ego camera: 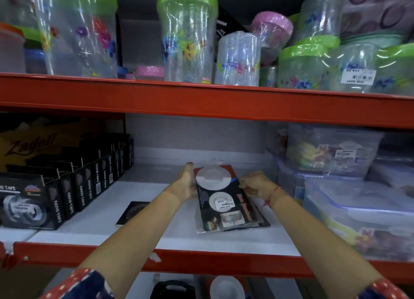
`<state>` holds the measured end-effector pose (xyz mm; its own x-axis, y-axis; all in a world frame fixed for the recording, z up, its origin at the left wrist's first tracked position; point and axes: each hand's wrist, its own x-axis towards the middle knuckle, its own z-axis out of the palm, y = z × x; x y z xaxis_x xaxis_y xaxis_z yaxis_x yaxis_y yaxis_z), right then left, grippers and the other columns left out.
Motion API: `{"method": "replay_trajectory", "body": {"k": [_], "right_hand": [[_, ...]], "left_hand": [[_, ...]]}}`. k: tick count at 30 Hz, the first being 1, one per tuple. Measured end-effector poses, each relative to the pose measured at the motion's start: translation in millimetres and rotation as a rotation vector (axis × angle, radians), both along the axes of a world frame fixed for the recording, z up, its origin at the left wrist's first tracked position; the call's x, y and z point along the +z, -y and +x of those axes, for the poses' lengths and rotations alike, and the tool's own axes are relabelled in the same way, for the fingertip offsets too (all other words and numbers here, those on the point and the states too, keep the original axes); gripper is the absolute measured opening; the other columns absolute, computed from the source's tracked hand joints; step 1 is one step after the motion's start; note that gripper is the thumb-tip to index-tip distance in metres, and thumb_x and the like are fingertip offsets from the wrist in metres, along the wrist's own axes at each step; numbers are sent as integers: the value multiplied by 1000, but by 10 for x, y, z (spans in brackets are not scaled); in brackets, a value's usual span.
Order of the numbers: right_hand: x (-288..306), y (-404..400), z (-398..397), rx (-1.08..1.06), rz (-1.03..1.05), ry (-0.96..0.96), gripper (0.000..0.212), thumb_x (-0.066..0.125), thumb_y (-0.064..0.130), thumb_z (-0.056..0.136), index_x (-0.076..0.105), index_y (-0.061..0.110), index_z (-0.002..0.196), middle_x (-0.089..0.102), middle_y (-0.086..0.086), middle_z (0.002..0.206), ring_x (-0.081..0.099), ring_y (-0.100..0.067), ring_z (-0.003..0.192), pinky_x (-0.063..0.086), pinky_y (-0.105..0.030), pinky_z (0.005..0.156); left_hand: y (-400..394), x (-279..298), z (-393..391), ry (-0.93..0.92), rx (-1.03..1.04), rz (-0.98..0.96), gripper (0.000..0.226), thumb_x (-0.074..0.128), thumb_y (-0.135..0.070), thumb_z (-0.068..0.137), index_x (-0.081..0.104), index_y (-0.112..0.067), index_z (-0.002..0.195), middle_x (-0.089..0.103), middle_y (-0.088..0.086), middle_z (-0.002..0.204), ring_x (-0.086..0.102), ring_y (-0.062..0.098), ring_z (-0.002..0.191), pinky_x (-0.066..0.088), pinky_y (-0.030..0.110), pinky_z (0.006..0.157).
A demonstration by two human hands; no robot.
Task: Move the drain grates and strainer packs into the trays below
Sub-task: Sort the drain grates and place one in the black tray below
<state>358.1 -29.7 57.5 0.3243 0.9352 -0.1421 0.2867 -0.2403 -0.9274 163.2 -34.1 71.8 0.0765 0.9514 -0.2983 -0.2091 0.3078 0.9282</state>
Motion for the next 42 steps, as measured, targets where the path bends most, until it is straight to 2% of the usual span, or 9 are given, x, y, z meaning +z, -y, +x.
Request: {"method": "replay_trajectory", "body": {"k": [5, 8, 13, 16, 18, 21, 25, 33, 42], "right_hand": [[-152, 8, 247, -120, 18, 119, 15, 61, -14, 76, 59, -3, 86, 62, -18, 86, 61, -27, 80, 52, -34, 66], [-202, 52, 233, -96, 11, 233, 25, 62, -6, 79, 52, 9, 61, 56, -8, 69, 55, -20, 66, 44, -30, 69], [-266, 165, 263, 3, -70, 167, 9, 59, 4, 86, 59, 5, 77, 66, -15, 93, 58, -21, 73, 41, -25, 53], [-272, 292, 279, -3, -71, 124, 12, 61, 2, 85, 62, -3, 96, 67, -18, 99, 62, -24, 77, 47, -25, 55], [-281, 362, 280, 4, -67, 145, 19, 62, 2, 85, 60, -3, 103, 66, -16, 96, 62, -22, 75, 48, -26, 57], [-229, 437, 152, -41, -54, 302, 16, 62, 12, 85, 60, 2, 97, 67, -16, 100, 62, -27, 88, 50, -33, 75], [-51, 447, -297, -106, 219, 651, 33, 60, 20, 87, 64, 0, 112, 66, -18, 118, 60, -35, 111, 46, -36, 95], [-158, 351, -1537, 580, 220, 605, 62, 71, 34, 83, 51, 10, 136, 46, -5, 146, 43, -24, 134, 32, -29, 109], [-467, 167, -2056, 726, -58, 612, 117, 80, 56, 61, 15, 21, 152, 32, -1, 155, 32, -22, 141, 24, -35, 118]], "left_hand": [[128, -27, 312, -81, -43, 51, 38, 28, -41, 100, 47, -14, 120, 56, 20, 113, 53, 31, 106, 38, 44, 97], [191, -55, 381, -137, -53, 40, 42, 29, -38, 102, 46, -6, 81, 44, 16, 74, 43, 23, 65, 34, 29, 57], [289, -51, 421, -125, -99, 27, 40, 34, -42, 98, 48, -9, 80, 54, 16, 69, 51, 26, 61, 52, 35, 74], [336, -77, 414, -155, -128, 69, 39, 33, -37, 99, 47, -11, 73, 58, 6, 31, 61, 24, 46, 50, 22, 41], [431, -69, 396, -179, -173, 104, 38, 32, -36, 99, 46, -13, 73, 56, -1, 28, 61, 22, 51, 47, 22, 43], [494, -78, 344, -187, -209, 179, 35, 32, -33, 101, 56, -9, 93, 73, 10, 88, 62, 16, 71, 48, 19, 65], [544, -149, -16, -634, -75, 397, 56, 26, -43, 101, 36, -8, 143, 38, 12, 150, 40, 28, 133, 31, 35, 109], [734, -638, -1441, -1280, 134, 925, 60, 19, -42, 99, 40, -6, 143, 43, 12, 148, 36, 24, 140, 18, 36, 120], [810, -1072, -2059, -1527, 133, 930, 87, -16, -57, 89, 24, -9, 150, 30, 5, 156, 21, 12, 146, 8, 38, 123]]}}
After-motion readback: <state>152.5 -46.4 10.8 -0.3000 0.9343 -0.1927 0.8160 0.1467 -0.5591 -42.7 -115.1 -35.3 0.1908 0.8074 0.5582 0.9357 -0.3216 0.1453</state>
